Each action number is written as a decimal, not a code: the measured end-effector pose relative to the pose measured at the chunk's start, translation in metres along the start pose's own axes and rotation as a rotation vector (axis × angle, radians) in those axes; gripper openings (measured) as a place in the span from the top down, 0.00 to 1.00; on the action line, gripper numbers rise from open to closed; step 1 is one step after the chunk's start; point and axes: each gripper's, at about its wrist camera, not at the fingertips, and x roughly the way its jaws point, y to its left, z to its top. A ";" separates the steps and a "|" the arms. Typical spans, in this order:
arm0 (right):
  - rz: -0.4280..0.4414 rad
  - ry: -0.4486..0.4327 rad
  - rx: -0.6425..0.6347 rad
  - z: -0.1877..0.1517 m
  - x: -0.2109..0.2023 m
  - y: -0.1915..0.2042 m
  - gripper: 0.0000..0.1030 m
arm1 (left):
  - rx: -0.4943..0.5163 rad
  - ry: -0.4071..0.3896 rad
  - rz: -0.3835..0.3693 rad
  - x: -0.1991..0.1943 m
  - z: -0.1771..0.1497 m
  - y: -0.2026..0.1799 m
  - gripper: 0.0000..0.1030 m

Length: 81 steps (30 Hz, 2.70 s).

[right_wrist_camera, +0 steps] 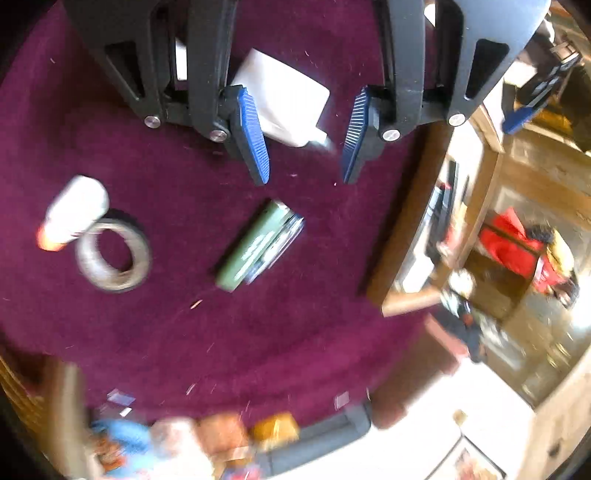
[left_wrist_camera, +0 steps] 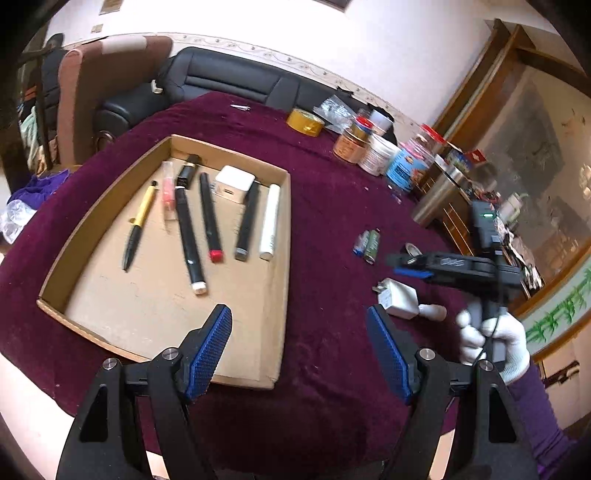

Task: Organize rigid objects
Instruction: 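Grasp the white square charger with the left tool, then grasp the small white bottle with the right tool while the left tool holds the charger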

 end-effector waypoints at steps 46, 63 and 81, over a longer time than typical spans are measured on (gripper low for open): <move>-0.136 -0.254 0.262 -0.035 -0.042 -0.128 0.33 | 0.798 0.320 -0.078 0.176 -0.016 -0.178 0.36; -0.142 -0.253 0.255 -0.035 -0.042 -0.127 0.32 | 0.905 0.335 -0.165 0.166 -0.032 -0.186 0.32; -0.138 -0.253 0.251 -0.033 -0.042 -0.128 0.31 | 0.848 0.282 -0.075 0.150 -0.045 -0.184 0.36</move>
